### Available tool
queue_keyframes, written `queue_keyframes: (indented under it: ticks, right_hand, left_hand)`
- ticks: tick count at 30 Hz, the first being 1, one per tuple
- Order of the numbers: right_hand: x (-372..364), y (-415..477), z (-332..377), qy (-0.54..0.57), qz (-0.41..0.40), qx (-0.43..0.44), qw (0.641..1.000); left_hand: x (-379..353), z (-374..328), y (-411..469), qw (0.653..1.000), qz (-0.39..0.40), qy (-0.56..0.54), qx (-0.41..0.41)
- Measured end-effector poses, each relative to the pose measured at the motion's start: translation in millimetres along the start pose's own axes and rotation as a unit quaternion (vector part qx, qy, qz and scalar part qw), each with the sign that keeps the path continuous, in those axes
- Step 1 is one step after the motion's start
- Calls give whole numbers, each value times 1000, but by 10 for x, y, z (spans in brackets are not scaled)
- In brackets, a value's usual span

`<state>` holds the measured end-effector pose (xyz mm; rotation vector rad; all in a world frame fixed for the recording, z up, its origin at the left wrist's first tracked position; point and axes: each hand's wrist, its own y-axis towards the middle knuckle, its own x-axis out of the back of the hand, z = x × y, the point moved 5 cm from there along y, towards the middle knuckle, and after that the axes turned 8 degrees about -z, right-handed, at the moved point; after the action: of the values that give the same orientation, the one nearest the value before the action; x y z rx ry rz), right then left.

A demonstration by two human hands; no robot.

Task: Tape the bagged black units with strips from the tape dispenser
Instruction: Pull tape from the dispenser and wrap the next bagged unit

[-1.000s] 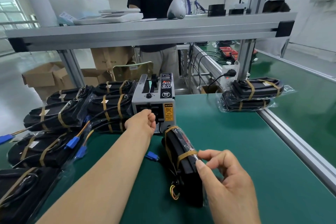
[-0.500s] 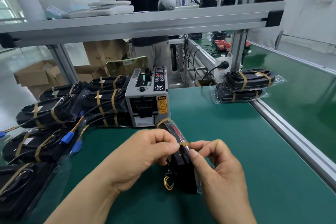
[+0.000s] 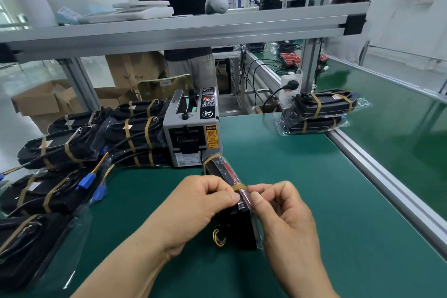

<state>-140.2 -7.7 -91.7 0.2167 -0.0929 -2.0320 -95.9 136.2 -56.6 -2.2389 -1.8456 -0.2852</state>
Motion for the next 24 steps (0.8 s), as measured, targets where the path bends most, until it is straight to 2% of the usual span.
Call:
queue_keyframes:
  ticks: [10,24]
  right_hand:
    - [-5,-22,8,-12,6,-5,1000]
    - [-14,-21,-7,-25,2,-1,1000]
  left_hand:
    - [12,48,-6,998,-42,45,-10]
    - [24,81,-49,996,-73,53,-12]
